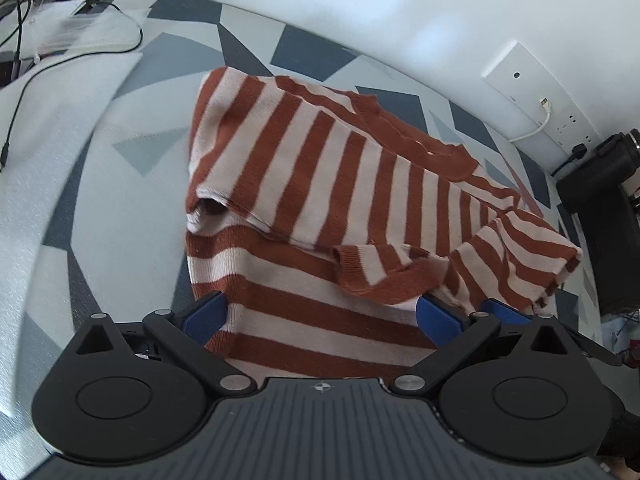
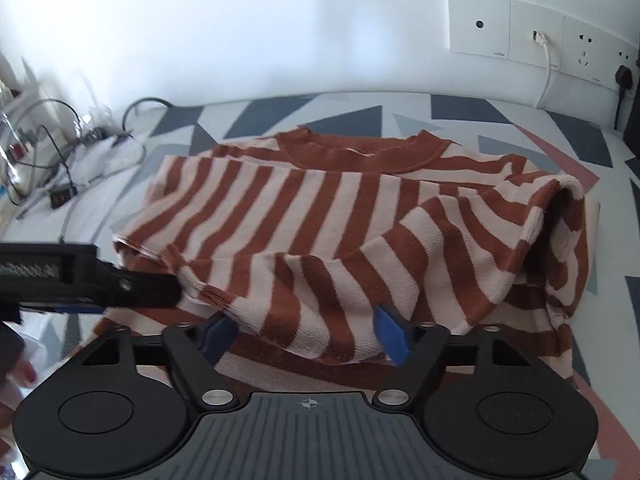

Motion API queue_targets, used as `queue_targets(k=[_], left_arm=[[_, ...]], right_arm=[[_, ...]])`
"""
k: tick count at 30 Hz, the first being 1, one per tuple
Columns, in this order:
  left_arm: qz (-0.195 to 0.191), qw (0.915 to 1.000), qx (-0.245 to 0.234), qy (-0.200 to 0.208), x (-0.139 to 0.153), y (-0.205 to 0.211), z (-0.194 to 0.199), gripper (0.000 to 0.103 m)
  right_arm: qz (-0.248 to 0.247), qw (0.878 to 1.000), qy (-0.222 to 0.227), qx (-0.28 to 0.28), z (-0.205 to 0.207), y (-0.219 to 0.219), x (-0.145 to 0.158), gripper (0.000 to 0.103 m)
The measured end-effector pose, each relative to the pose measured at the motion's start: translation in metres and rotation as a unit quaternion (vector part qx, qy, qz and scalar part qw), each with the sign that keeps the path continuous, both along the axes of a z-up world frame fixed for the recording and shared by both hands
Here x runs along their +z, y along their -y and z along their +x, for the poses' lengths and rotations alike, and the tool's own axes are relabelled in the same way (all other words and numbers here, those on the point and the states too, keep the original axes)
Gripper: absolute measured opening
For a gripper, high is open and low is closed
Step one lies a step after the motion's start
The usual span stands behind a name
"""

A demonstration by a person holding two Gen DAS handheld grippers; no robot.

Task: Fold clothes

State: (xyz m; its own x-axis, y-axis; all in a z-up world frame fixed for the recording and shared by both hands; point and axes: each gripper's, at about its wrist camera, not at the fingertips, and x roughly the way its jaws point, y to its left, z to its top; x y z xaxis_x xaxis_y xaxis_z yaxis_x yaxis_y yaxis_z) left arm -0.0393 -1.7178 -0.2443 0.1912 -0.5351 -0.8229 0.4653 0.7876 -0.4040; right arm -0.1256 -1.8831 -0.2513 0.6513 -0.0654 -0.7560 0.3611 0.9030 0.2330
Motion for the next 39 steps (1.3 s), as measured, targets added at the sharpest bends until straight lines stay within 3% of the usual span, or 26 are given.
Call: queue_targets(k=[4,8,12,15,16,18,19,20,21,22,24,27,29,31,34,38,39], left_arm=[[-0.043,0.9984,0.013,-0.036,-0.002,-0.006,-0.004,0.102],[-0.071,0.9923,0.033,-0.096,-0.008,-0.007,-0.002,0.102],[-0.084,0.9898,0.027,-0.112,-0.009,0.001,-0.001,0.102],[-0.097,0.9853,0.031,-0.137,-0.016,0.009,0.002,0.101],[-0.100,0.9842,0.035,-0.141,-0.018,0.013,0.002,0.095],[-0.101,0.9836,0.036,-0.145,-0.024,0.019,0.004,0.070],[-0.094,0.9831,0.044,-0.151,-0.026,0.020,0.006,0.044],[-0.085,0.9824,0.054,-0.157,-0.029,0.021,0.007,0.024],[-0.076,0.9815,0.064,-0.164,-0.032,0.021,0.009,0.016],[-0.076,0.9826,0.066,-0.156,-0.029,0.020,0.009,0.009],[-0.078,0.9874,0.061,-0.124,-0.019,0.017,0.008,0.006],[-0.087,0.9949,0.035,-0.038,0.014,0.018,0.010,0.005],[-0.104,0.9940,0.028,0.018,0.039,0.020,0.018,0.005],[-0.113,0.9882,0.036,0.097,0.065,0.021,0.025,0.005],[-0.100,0.9668,0.063,0.227,0.093,0.023,0.032,0.005],[-0.023,0.9651,0.054,0.255,0.061,0.035,0.048,0.005],[-0.001,0.9706,0.052,0.235,0.045,0.037,0.055,0.005]], right_arm=[[-0.064,0.997,-0.032,-0.003,-0.013,-0.006,0.014,0.092],[-0.108,0.991,-0.048,-0.062,-0.037,0.000,0.020,0.098],[-0.091,0.982,-0.074,-0.149,-0.053,0.023,0.006,0.100],[-0.074,0.976,-0.090,-0.183,-0.062,0.034,-0.004,0.100],[-0.073,0.974,-0.095,-0.190,-0.065,0.036,-0.007,0.100],[-0.078,0.973,-0.100,-0.195,-0.068,0.036,-0.008,0.101],[-0.075,0.973,-0.098,-0.195,-0.069,0.036,-0.008,0.102],[-0.070,0.974,-0.094,-0.195,-0.070,0.037,-0.008,0.102],[-0.065,0.974,-0.090,-0.197,-0.071,0.038,-0.007,0.102],[-0.063,0.974,-0.088,-0.199,-0.071,0.039,-0.006,0.102],[-0.073,0.974,-0.082,-0.198,-0.072,0.040,-0.004,0.102],[-0.095,0.974,-0.070,-0.193,-0.073,0.043,0.000,0.102],[-0.105,0.973,-0.065,-0.197,-0.070,0.050,0.002,0.102],[-0.100,0.972,-0.060,-0.206,-0.065,0.058,0.005,0.102],[-0.080,0.972,-0.043,-0.217,-0.058,0.067,0.011,0.102],[-0.057,0.974,-0.046,-0.213,-0.046,0.068,0.007,0.102],[-0.045,0.975,-0.052,-0.211,-0.044,0.068,0.003,0.102]])
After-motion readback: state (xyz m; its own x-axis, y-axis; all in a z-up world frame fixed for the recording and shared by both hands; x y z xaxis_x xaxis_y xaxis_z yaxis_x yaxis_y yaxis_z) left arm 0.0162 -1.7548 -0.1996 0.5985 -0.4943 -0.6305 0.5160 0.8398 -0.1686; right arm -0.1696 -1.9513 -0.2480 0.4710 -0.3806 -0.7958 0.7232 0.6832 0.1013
